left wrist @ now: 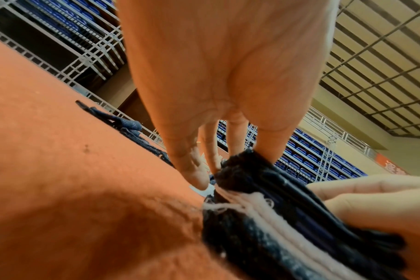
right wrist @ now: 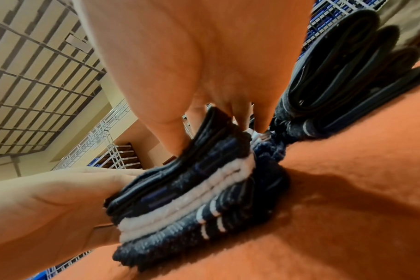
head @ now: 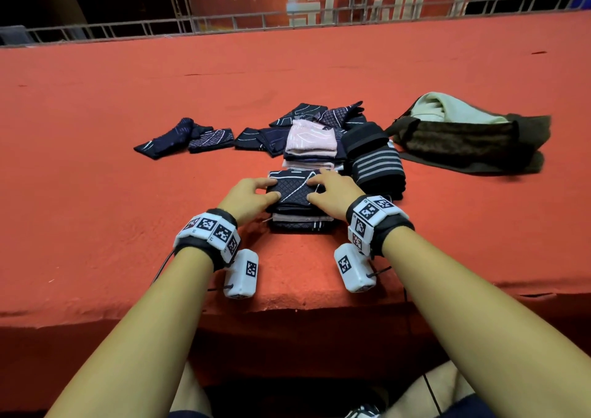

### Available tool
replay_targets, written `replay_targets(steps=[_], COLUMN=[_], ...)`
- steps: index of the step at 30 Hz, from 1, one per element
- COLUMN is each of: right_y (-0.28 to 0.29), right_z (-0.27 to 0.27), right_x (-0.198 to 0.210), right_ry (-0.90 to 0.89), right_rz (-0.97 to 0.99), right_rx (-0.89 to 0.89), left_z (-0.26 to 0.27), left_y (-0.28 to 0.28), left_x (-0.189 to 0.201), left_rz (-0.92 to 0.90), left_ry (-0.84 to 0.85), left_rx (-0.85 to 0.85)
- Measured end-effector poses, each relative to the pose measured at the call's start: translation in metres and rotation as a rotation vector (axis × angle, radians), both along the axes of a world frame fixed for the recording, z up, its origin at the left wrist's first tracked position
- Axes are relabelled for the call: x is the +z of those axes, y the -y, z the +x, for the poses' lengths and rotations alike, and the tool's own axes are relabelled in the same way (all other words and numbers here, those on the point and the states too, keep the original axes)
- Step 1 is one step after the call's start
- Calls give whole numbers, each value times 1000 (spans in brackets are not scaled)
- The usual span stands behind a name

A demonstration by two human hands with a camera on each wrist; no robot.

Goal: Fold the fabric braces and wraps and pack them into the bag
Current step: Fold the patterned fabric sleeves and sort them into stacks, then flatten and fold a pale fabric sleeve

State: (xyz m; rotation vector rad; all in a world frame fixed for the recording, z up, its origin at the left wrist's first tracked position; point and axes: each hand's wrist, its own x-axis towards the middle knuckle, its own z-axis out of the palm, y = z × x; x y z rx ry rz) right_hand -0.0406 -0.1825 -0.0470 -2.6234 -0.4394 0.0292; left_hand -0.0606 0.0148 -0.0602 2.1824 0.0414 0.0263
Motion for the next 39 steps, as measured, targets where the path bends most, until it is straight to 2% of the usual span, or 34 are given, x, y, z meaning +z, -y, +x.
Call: replay_targets(steps=[4,9,14,17,23,31,35,39], right_y=[-2,-3,-6,-16,-36,-44,-47,-49], right_z=[-4,-8,5,25,69,85,88,100], right_x=[9,18,30,36,24,35,63,110], right_ry=[-14,-35,37,57,6,-257,-427,-511], right_rz=[-51,-110,-103,-111,-216,-271,-306,-310], right_rx=[-2,-10,-11,-5,-34,-40,-13,-64], left_z=[-4,-5,8,30,83,108,113,118], left_y=[3,5,0,-4,-18,-26,-23,-20], left_x=[13,27,45,48,39,39,64,104], left_rz=[88,312,438,443,365,313,334,355], left_ry=[-15,-15,38,76,23,-209,-324,-377], left_rx=[-23,-54,-96,-133,-244,-288,-276,-286])
